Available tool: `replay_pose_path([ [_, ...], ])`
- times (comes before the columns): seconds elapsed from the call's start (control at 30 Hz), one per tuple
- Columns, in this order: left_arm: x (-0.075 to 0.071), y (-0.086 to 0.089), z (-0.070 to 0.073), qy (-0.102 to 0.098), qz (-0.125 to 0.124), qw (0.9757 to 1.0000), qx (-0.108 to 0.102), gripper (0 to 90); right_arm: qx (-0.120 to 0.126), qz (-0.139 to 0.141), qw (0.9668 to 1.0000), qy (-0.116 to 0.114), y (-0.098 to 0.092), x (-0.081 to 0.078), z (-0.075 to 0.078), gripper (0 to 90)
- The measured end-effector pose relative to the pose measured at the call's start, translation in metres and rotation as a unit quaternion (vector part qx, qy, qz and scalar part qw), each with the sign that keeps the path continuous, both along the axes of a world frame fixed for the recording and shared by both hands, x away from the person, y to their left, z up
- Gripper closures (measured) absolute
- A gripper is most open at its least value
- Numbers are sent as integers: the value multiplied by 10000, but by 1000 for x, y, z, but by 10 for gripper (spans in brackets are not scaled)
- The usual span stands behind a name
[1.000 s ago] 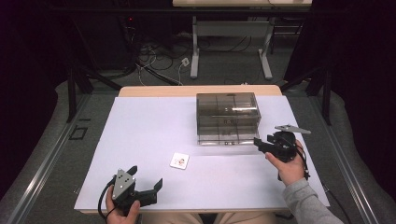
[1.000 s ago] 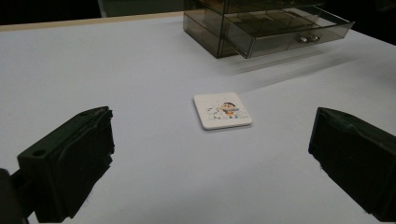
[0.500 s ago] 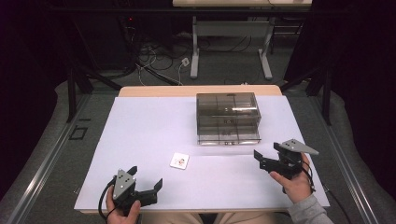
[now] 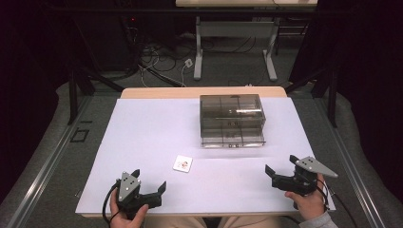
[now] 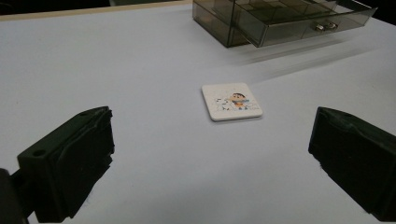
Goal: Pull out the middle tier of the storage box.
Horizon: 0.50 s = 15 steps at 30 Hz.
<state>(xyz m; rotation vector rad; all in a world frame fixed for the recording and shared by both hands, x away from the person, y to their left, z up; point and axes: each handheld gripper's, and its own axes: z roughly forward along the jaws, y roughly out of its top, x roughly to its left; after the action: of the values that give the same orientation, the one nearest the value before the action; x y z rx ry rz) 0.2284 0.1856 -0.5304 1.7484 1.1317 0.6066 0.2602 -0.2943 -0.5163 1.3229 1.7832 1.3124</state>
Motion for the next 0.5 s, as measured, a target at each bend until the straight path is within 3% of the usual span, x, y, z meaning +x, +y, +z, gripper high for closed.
replay_pose_path([
  [0.1,2,0,2,21,17,10000,54,6,-35,3,10000,-25,-1,-3,-1,0],
  [0.3,6,-5,8,35,70,9999,-98,6,-62,-11,9998,-195,-1,-10,-5,0],
  [0.5,11,-13,16,-2,-42,9999,133,6,-7,1,9996,-297,2,-14,-8,0],
])
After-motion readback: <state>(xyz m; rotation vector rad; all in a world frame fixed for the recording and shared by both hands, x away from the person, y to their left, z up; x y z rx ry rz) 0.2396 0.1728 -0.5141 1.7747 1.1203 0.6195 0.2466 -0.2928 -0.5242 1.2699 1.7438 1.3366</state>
